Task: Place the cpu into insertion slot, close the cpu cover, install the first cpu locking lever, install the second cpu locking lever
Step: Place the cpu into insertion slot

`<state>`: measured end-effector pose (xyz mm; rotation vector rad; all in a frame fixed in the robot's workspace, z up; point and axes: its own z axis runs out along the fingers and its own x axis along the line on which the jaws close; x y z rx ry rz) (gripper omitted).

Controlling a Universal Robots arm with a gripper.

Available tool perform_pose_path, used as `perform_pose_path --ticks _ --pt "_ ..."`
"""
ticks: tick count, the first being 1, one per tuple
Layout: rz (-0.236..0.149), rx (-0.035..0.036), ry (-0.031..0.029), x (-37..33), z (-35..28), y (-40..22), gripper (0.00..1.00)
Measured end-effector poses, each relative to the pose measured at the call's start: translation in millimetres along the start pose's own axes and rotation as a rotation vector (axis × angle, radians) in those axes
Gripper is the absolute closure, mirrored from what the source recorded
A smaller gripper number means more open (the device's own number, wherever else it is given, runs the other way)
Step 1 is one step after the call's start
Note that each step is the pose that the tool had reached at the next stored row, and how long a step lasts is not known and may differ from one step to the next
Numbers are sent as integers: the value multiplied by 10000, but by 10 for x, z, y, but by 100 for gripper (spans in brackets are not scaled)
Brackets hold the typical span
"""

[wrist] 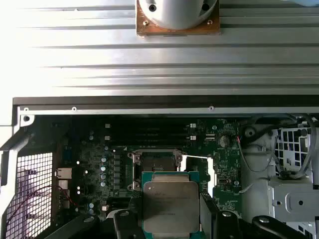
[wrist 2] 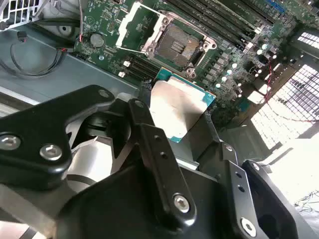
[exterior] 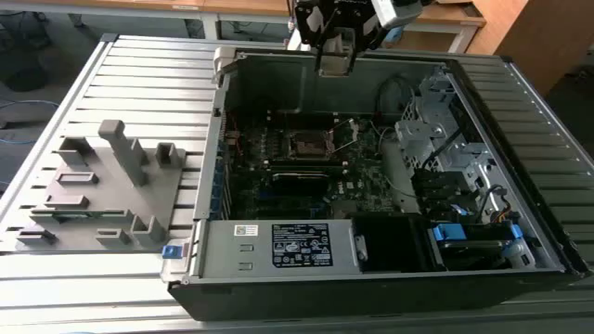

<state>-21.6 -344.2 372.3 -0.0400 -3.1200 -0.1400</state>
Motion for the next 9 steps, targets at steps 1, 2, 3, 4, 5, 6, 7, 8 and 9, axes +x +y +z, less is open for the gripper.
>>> perform_pose_path --ticks 1,2,3,4,5,6,7,8,9 --pt "0 0 0 0 0 0 46" --pt "0 0 0 0 0 0 46" --pt "0 0 0 0 5 0 46" --pt "0 0 0 0 5 0 46" --pt "0 0 0 0 6 0 46" --pt "0 -1 0 0 9 0 46" --pt "0 -2 -1 0 12 -1 46" --pt "0 -1 0 0 15 -1 46" --pt "0 0 0 0 17 -1 46"
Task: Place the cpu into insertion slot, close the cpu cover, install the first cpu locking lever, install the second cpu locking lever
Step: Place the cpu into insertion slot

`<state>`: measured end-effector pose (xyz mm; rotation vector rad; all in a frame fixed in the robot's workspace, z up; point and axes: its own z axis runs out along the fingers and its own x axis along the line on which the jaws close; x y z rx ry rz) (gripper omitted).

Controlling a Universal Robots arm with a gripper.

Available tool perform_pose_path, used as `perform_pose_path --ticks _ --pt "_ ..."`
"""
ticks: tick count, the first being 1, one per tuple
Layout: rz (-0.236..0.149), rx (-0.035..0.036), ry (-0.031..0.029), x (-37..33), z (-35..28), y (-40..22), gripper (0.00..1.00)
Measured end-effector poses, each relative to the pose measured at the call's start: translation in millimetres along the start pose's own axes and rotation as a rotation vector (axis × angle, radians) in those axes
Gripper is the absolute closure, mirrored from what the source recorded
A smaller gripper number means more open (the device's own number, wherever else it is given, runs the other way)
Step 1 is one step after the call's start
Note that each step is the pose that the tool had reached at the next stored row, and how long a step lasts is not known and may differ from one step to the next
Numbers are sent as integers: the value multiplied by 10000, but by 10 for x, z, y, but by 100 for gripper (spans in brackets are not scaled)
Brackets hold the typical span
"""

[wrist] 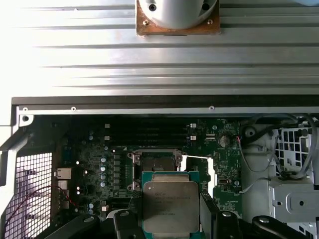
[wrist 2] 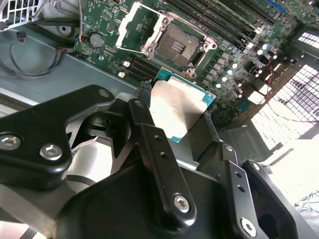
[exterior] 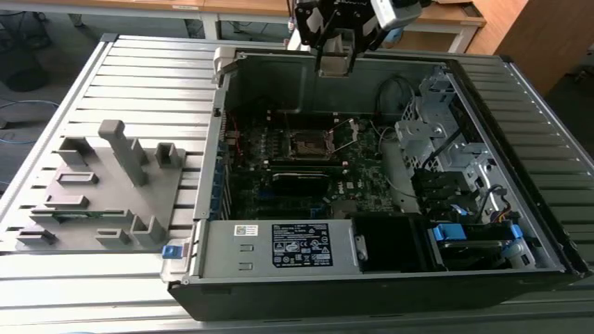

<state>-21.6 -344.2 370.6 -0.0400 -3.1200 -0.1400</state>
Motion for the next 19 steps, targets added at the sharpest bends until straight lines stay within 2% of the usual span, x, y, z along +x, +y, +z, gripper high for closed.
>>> perform_pose_path --ticks 15,19 --pt "0 1 0 -1 37 -3 46" --pt "0 23 -1 -1 55 -5 46"
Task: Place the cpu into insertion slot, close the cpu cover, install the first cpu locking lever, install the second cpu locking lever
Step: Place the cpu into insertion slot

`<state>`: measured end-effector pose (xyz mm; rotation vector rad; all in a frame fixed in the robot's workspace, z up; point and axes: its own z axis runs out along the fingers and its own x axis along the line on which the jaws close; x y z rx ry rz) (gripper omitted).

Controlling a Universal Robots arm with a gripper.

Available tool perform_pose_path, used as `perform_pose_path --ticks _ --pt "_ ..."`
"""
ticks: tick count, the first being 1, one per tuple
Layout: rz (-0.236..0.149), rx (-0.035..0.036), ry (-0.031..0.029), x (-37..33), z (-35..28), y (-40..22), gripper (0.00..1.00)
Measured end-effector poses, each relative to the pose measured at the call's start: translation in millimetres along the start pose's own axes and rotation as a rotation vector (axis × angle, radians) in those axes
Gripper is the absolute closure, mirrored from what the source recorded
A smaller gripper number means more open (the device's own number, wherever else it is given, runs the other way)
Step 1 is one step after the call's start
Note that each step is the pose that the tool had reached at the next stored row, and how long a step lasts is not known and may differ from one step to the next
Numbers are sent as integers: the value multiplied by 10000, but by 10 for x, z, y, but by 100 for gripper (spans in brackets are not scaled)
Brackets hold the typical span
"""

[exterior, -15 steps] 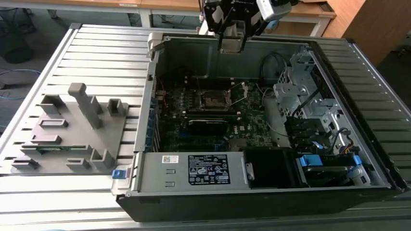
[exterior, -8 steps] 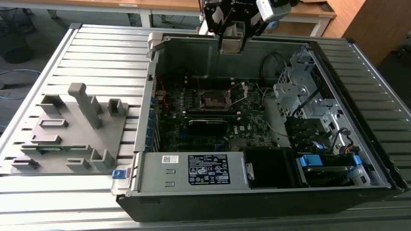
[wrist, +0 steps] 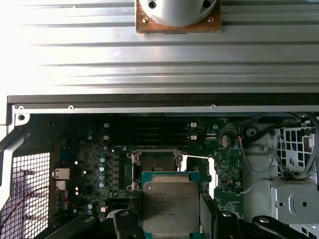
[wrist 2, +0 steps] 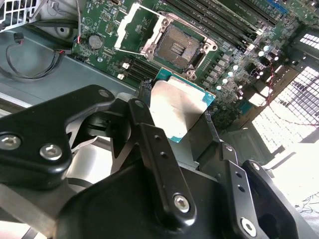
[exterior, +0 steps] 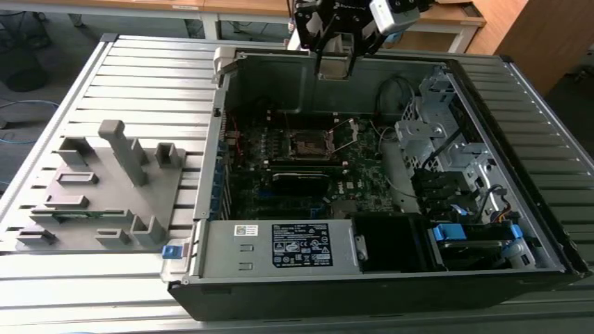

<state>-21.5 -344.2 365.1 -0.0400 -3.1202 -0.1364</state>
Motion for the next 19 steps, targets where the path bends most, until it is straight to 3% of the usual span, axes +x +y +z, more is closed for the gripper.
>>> perform_pose_path --ticks 19 --pt "0 3 0 -2 96 -8 46"
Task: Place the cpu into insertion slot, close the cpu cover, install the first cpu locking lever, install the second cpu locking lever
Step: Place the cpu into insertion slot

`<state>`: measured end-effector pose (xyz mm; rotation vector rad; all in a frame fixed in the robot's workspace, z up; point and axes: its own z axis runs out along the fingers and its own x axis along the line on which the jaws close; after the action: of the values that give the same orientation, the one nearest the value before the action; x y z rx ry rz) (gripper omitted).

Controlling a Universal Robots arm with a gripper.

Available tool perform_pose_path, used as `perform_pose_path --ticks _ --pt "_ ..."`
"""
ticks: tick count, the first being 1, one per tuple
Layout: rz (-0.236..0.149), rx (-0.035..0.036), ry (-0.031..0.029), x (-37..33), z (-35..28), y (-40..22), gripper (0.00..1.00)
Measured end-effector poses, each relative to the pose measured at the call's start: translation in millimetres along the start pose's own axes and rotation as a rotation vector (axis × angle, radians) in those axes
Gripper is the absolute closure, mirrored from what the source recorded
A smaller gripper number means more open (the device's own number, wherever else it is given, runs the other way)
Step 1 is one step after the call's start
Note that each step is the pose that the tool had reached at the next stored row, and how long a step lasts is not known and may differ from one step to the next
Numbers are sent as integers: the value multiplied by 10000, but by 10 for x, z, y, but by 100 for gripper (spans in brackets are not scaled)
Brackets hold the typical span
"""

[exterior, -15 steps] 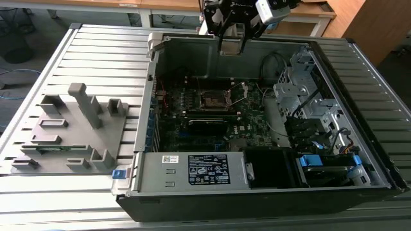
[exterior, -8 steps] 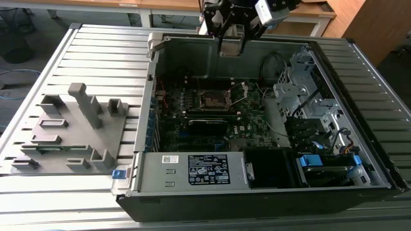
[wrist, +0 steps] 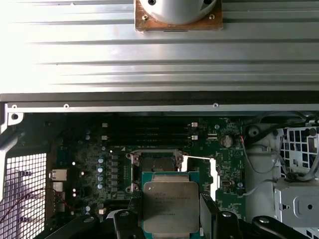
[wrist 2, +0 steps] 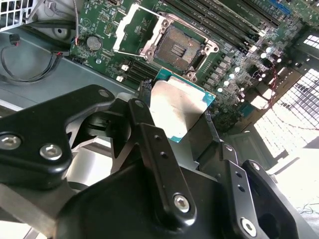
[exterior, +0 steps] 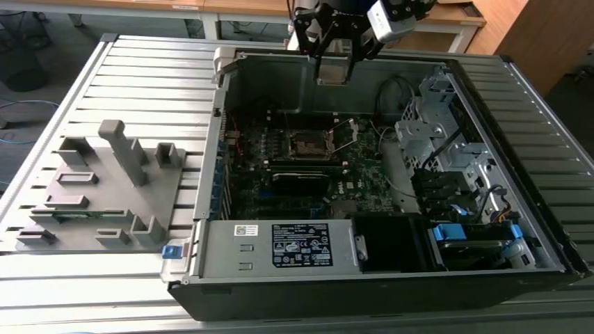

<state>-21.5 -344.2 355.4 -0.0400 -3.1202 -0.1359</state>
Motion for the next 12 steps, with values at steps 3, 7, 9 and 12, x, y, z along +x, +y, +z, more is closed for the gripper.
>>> perform_pose_path --ticks 3,7,9,12 --pt "0 -1 -1 0 22 -2 46" --pt "1 6 1 0 33 -3 46" --pt "0 4 -1 -1 37 -3 46" --pt "0 2 -2 -1 41 -3 46"
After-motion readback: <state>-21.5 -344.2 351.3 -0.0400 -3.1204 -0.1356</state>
